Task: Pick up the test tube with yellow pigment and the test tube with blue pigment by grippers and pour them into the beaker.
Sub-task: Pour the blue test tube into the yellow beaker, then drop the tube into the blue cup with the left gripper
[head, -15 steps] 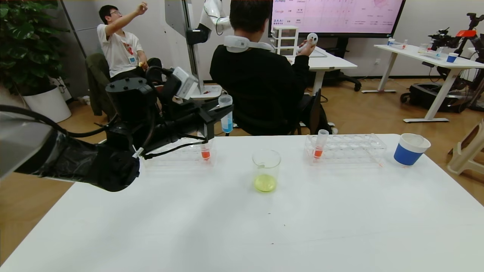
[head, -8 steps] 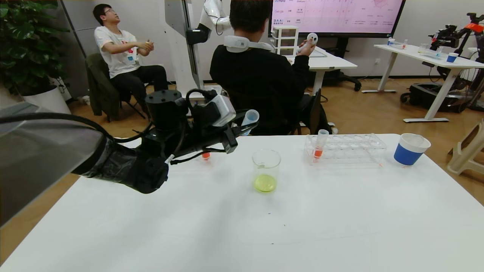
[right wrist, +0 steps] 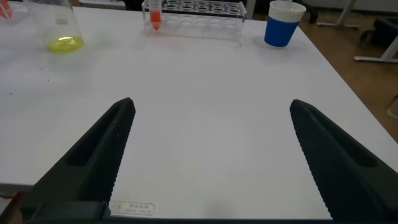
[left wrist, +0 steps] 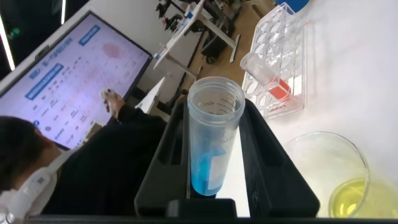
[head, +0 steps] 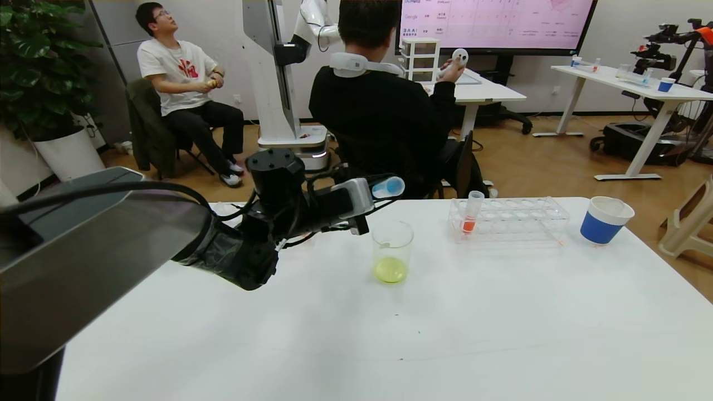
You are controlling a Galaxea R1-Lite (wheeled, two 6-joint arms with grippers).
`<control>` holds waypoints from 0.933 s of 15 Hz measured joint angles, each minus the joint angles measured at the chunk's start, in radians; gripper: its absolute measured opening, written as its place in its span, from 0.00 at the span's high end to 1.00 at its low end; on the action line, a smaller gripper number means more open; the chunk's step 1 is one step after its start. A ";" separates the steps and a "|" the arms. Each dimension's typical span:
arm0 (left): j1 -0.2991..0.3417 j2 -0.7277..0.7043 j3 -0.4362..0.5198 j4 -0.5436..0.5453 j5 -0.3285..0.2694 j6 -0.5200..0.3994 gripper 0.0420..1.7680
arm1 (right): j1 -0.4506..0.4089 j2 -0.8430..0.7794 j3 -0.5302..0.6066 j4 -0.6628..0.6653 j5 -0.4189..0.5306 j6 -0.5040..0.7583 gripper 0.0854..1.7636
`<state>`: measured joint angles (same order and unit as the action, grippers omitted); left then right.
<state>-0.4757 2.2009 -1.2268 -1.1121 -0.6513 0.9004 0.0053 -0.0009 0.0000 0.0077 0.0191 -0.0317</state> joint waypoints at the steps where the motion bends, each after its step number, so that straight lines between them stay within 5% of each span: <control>1: 0.004 0.013 -0.014 -0.001 -0.024 0.043 0.73 | 0.000 0.000 0.000 0.000 0.000 0.000 0.02; 7: 0.023 0.062 -0.040 0.001 -0.087 0.285 0.73 | 0.000 0.000 0.000 0.000 0.000 0.000 0.02; 14: 0.043 0.118 -0.109 0.009 -0.090 0.431 0.73 | 0.000 0.000 0.000 0.000 0.000 0.000 0.02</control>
<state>-0.4323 2.3187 -1.3355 -1.1030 -0.7409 1.3311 0.0053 -0.0009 -0.0004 0.0077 0.0196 -0.0313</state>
